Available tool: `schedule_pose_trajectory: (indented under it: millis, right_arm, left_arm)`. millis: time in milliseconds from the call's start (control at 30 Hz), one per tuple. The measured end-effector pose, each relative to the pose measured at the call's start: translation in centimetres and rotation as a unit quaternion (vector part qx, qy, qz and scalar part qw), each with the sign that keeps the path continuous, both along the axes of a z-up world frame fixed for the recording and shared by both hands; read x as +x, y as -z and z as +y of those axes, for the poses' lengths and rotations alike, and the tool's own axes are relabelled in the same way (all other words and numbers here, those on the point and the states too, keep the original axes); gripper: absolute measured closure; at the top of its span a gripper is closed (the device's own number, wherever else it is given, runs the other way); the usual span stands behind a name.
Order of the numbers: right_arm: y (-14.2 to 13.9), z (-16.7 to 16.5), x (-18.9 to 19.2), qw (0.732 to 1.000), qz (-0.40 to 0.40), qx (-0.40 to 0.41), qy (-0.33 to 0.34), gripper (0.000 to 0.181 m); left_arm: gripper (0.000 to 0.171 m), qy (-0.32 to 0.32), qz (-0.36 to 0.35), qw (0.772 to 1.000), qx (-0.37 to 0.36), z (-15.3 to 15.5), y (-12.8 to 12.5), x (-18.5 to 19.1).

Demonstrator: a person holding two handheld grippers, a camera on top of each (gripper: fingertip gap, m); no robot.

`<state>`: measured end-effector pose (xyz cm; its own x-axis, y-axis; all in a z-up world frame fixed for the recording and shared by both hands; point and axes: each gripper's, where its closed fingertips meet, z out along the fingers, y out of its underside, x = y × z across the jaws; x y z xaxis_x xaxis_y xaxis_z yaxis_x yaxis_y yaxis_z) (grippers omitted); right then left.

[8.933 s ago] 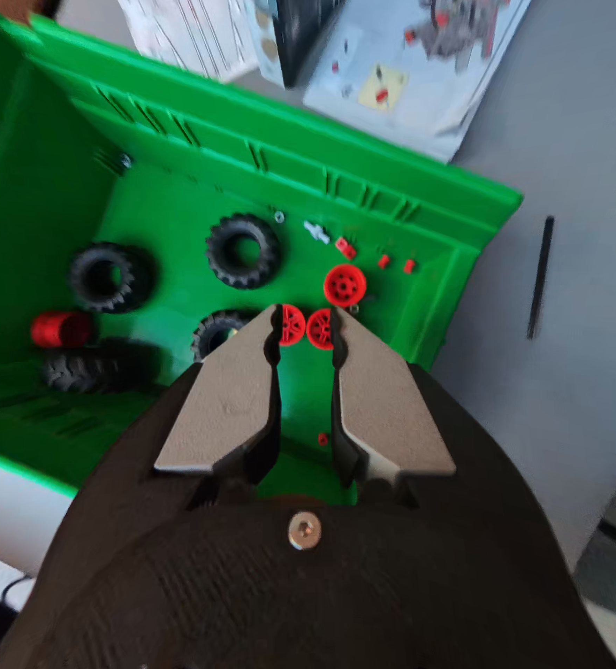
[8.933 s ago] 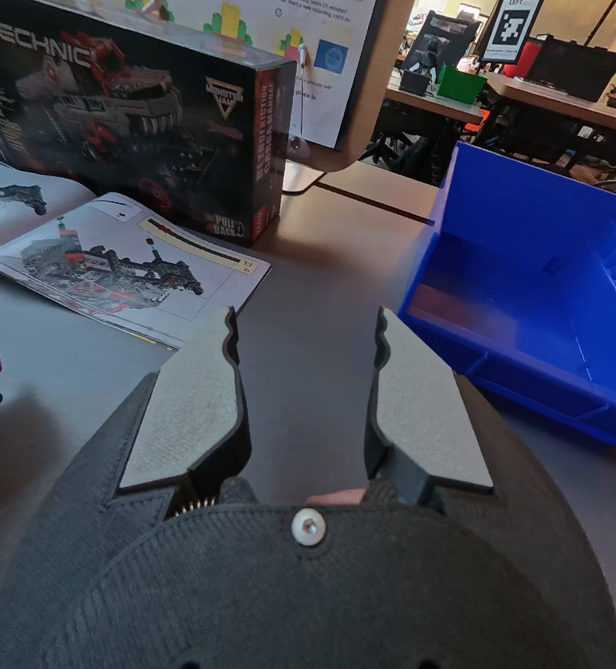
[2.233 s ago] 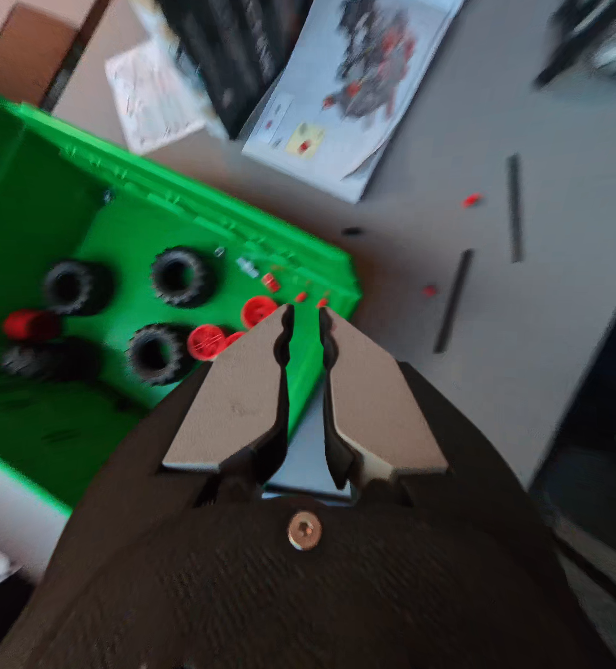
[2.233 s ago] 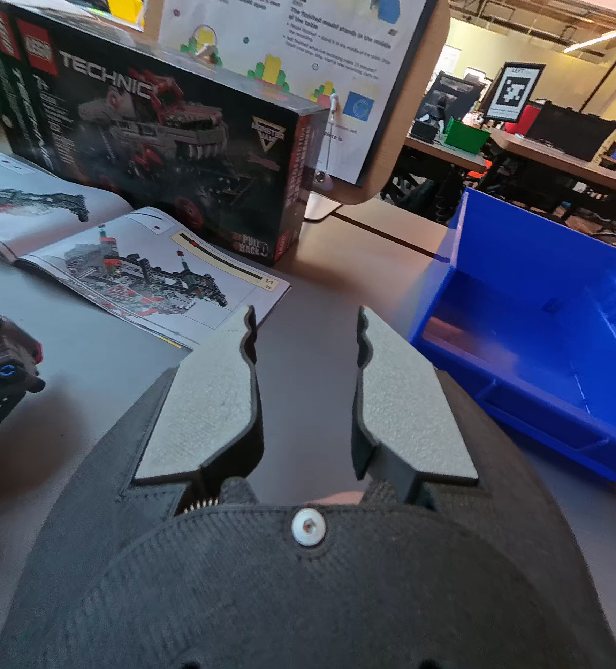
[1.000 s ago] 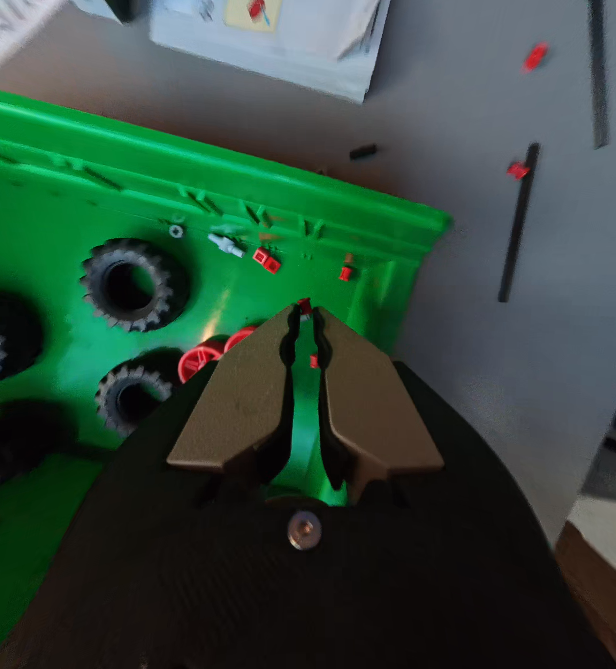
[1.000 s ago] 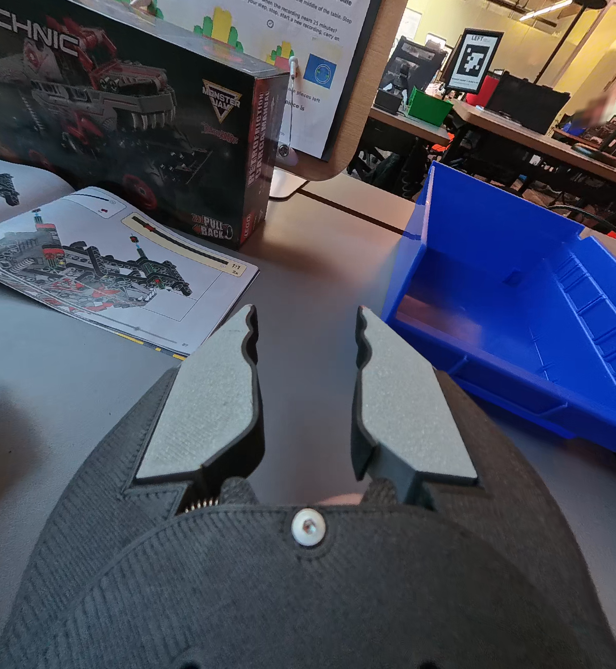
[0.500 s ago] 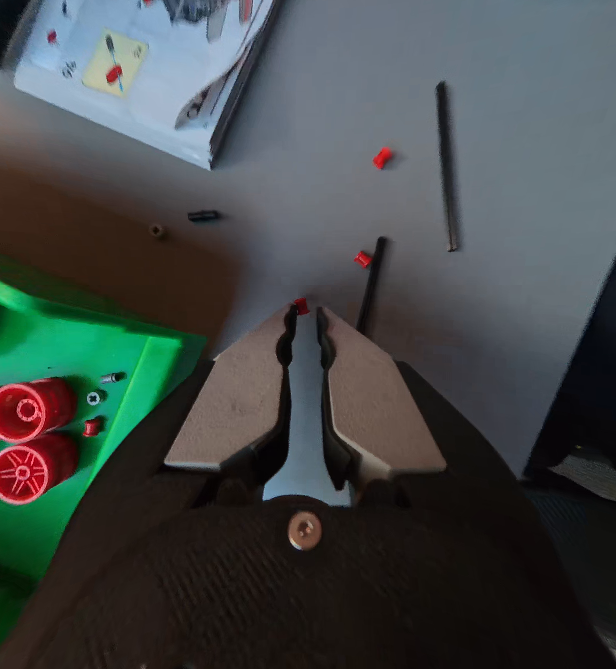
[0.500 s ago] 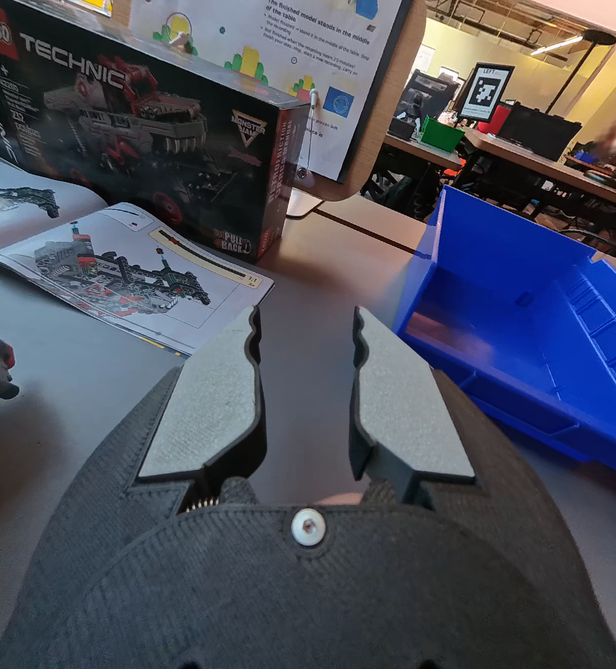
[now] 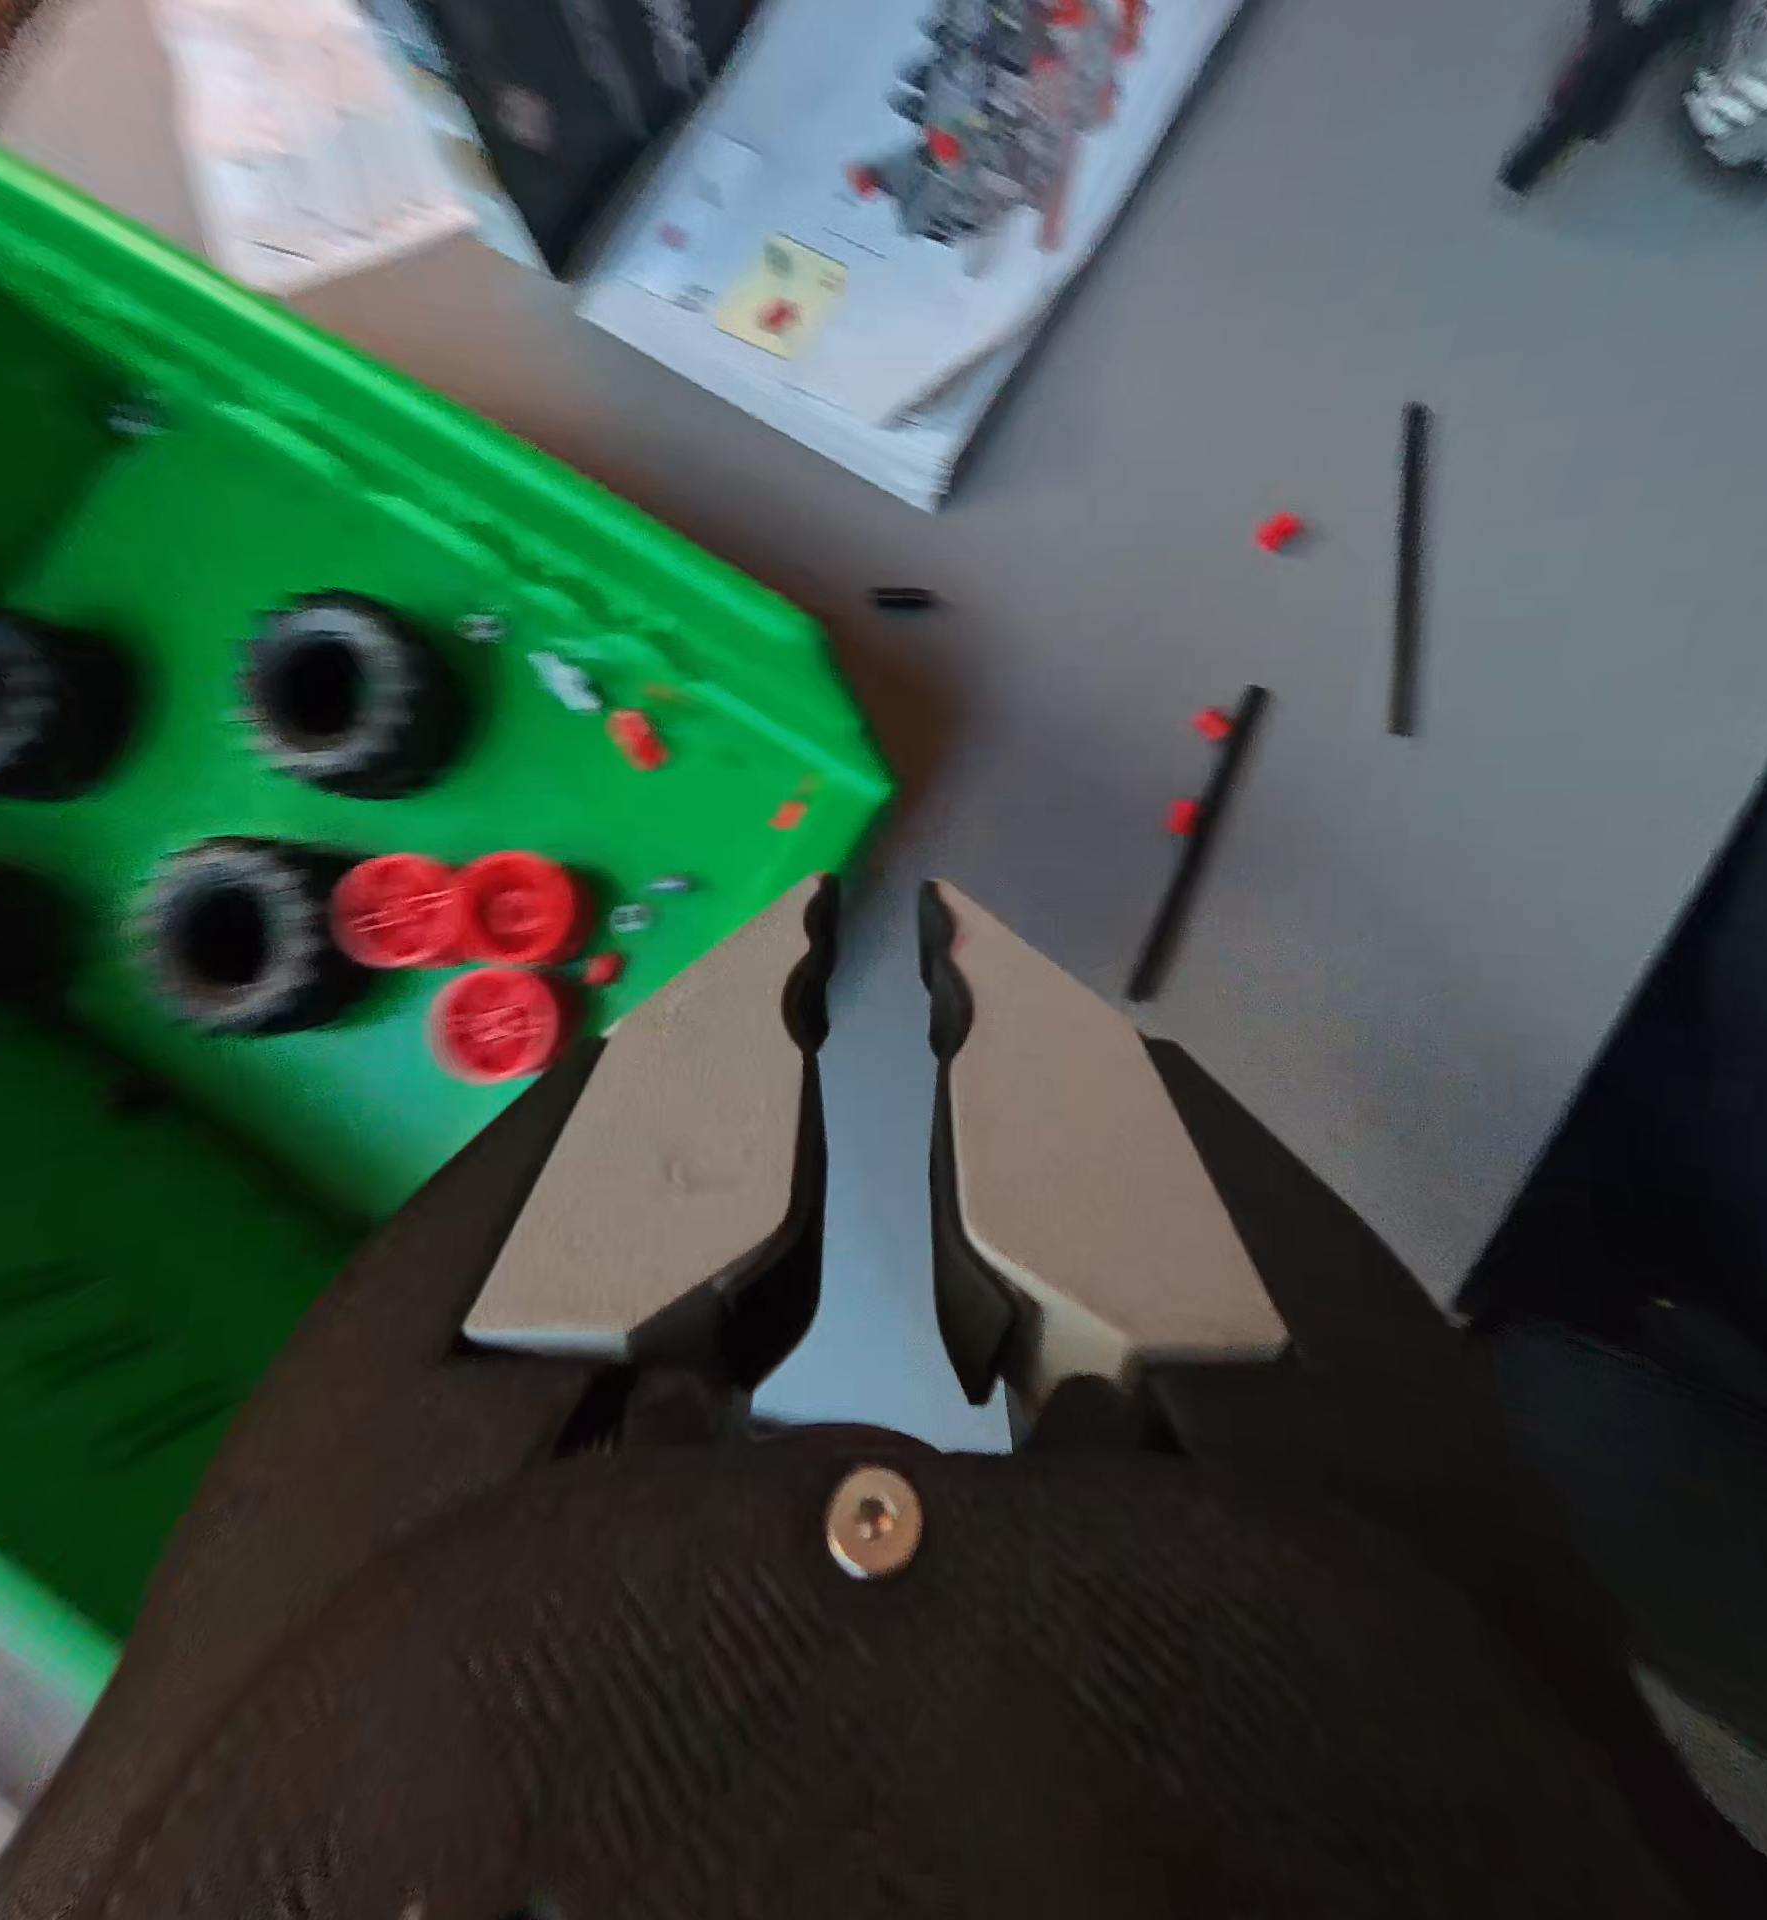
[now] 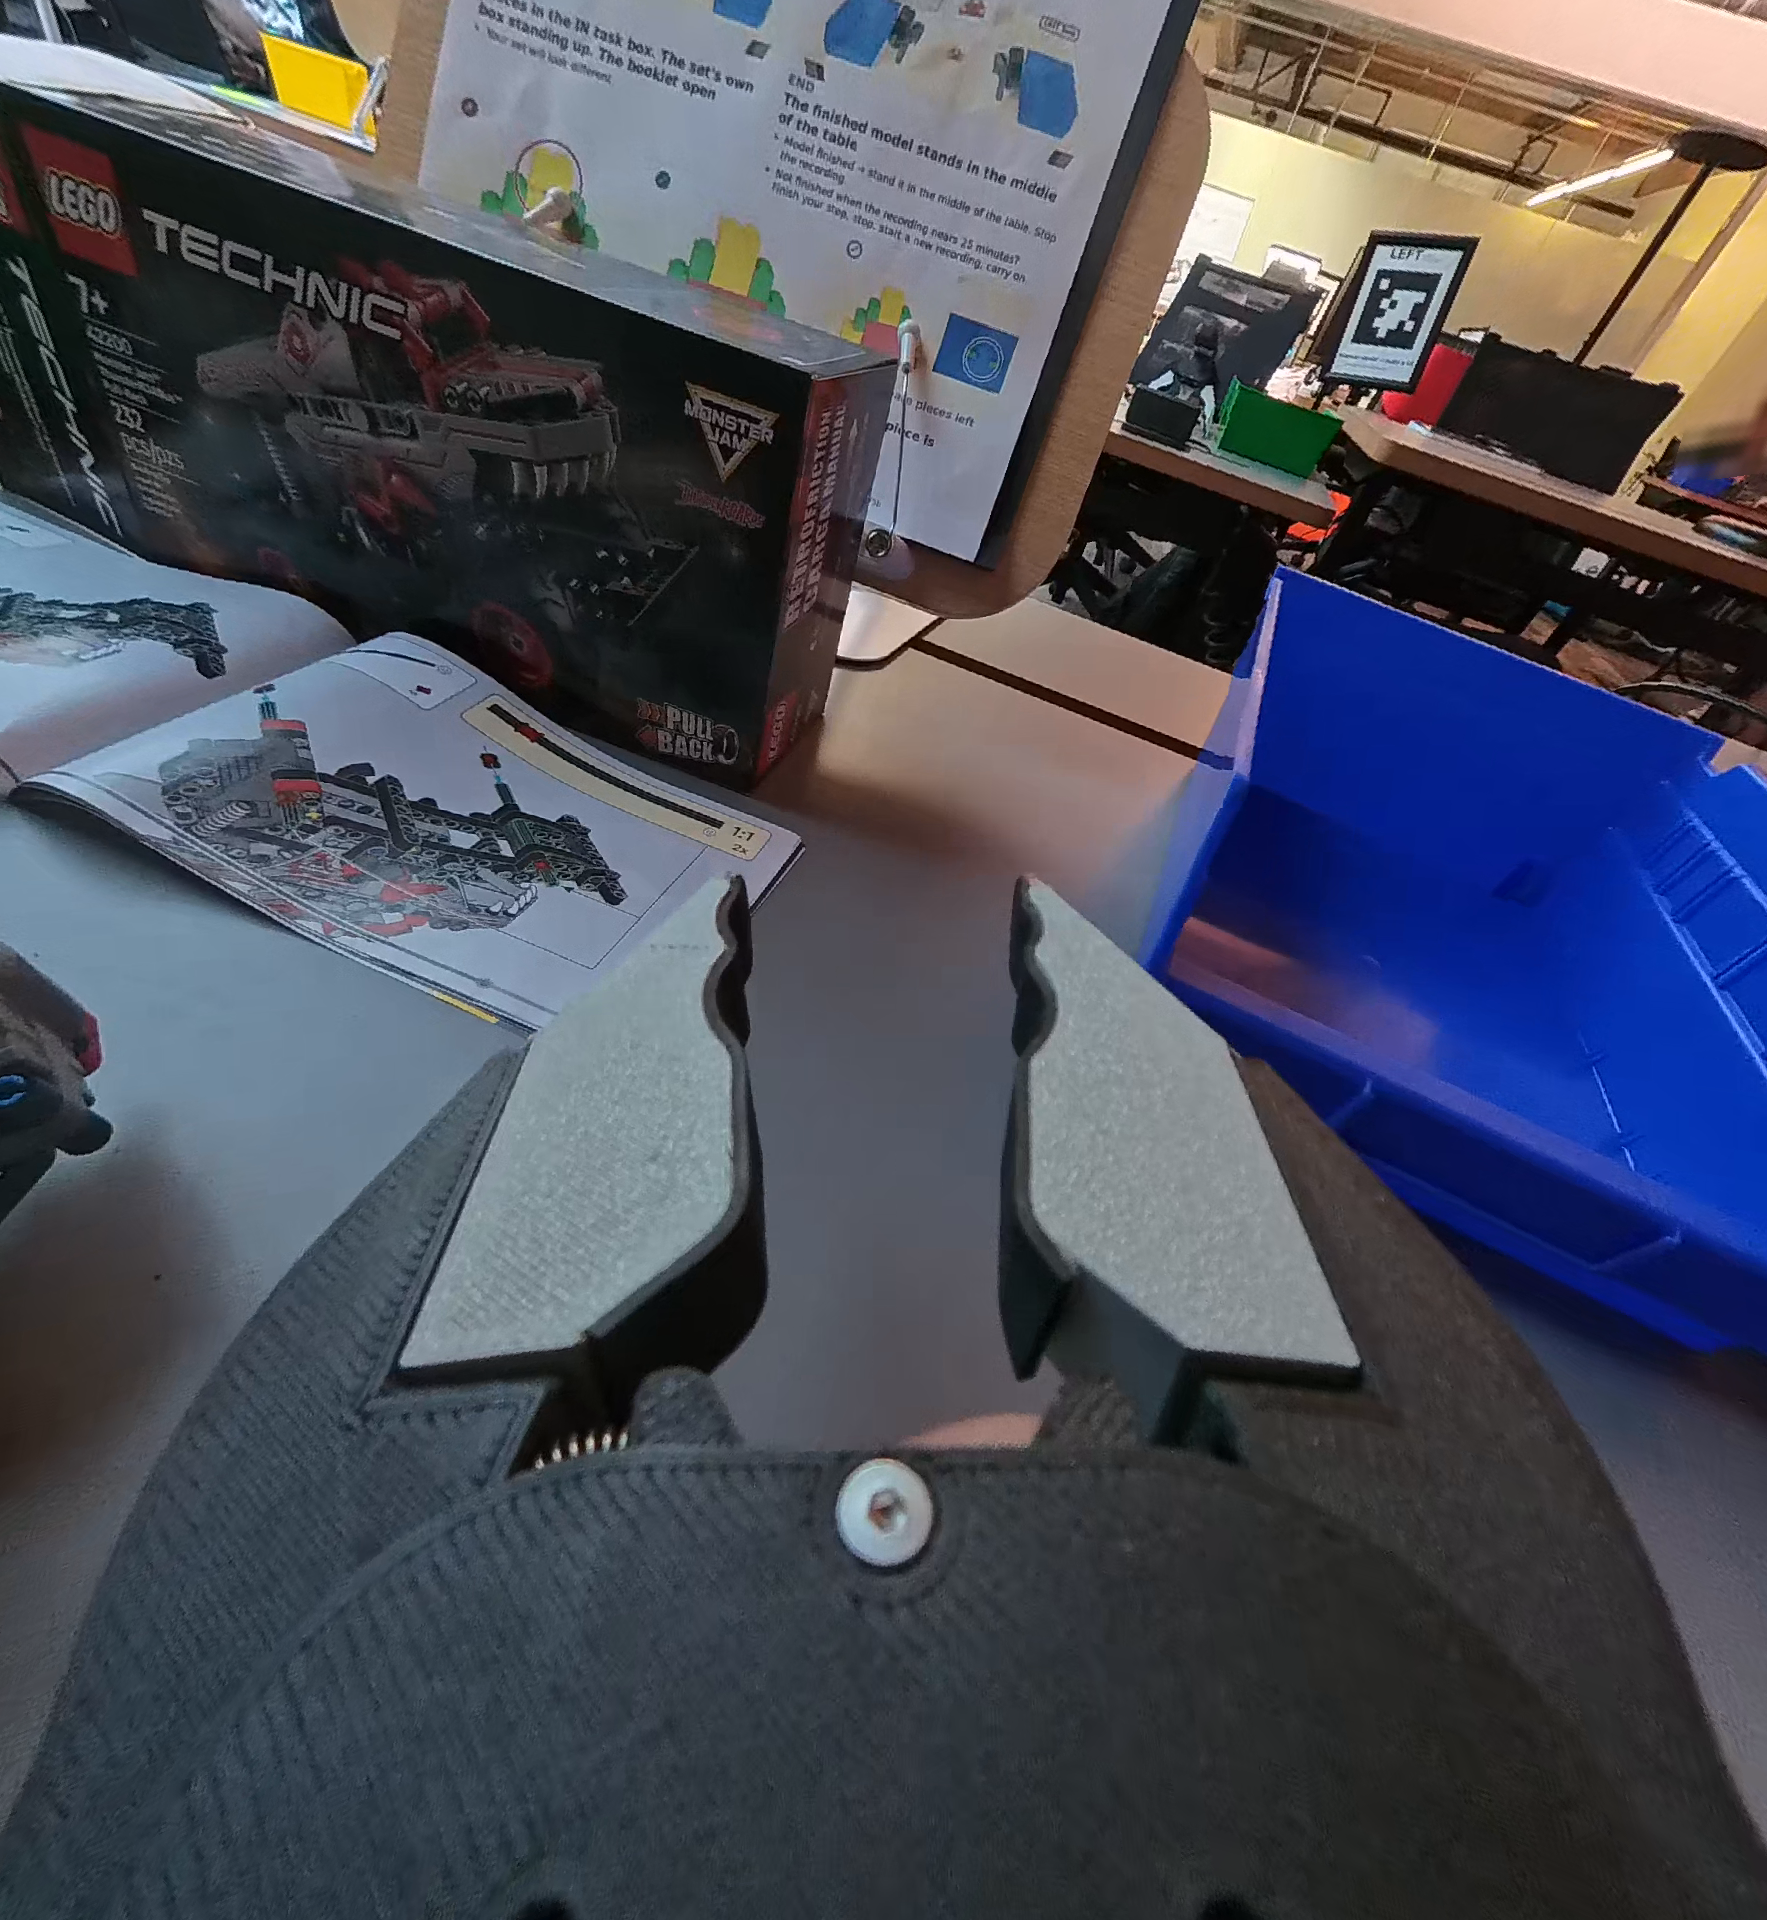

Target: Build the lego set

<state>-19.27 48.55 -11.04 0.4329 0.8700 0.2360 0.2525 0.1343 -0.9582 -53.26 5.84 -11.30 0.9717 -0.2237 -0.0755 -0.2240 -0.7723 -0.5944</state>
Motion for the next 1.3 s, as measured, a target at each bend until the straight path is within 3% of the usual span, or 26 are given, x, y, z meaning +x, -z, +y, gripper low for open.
schedule_pose_trajectory:
  millis: [67,200,300,467,667,933,1033,1167,1233,1300]
  right_arm:
    - [0.1,0.0,-0.1,1.000,-0.004,-0.001,0.000,0.135]
    - [0.3,0.2,-0.1,1.000,-0.010,-0.001,0.005,0.135]
    - [0.4,0.4,0.0,1.000,-0.013,-0.002,0.010,0.135]
    - [0.6,0.4,-0.1,1.000,-0.018,-0.002,0.013,0.135]
    - [0.5,0.5,-0.1,1.000,-0.016,-0.004,0.011,0.136]
    - [0.1,0.3,0.2,1.000,0.004,-0.010,0.005,0.136]
    - [-0.1,0.0,0.1,1.000,0.007,-0.007,-0.003,0.136]
    - [-0.6,-0.7,0.0,1.000,0.023,-0.007,-0.020,0.136]
    - [-0.7,-1.1,-0.2,0.999,0.030,-0.011,-0.034,0.135]
    - [-0.8,-1.6,-0.4,0.998,0.033,-0.017,-0.049,0.134]
  left_arm:
    - [0.159,-0.032,0.036,0.999,0.002,-0.2,-1.6,-3.5]
    - [0.157,-0.028,0.028,0.995,-0.097,0.4,0.6,-7.5]
    - [0.167,0.043,0.011,0.987,-0.154,1.3,3.3,-7.4]
    - [0.166,0.084,0.006,0.967,-0.239,0.8,6.1,-7.7]
    - [0.162,0.086,0.060,0.956,-0.273,0.3,7.6,-8.6]
    - [0.168,0.072,0.062,0.959,-0.265,0.5,7.7,-8.7]
    - [0.167,0.052,0.082,0.965,-0.245,0.5,5.6,-8.9]
    - [0.168,0.028,0.112,0.985,-0.126,2.8,-2.0,-6.8]
    - [0.168,0.062,0.113,0.989,-0.066,4.3,-5.1,-2.7]
    - [0.168,0.119,0.086,0.989,-0.027,5.8,-5.9,3.4]
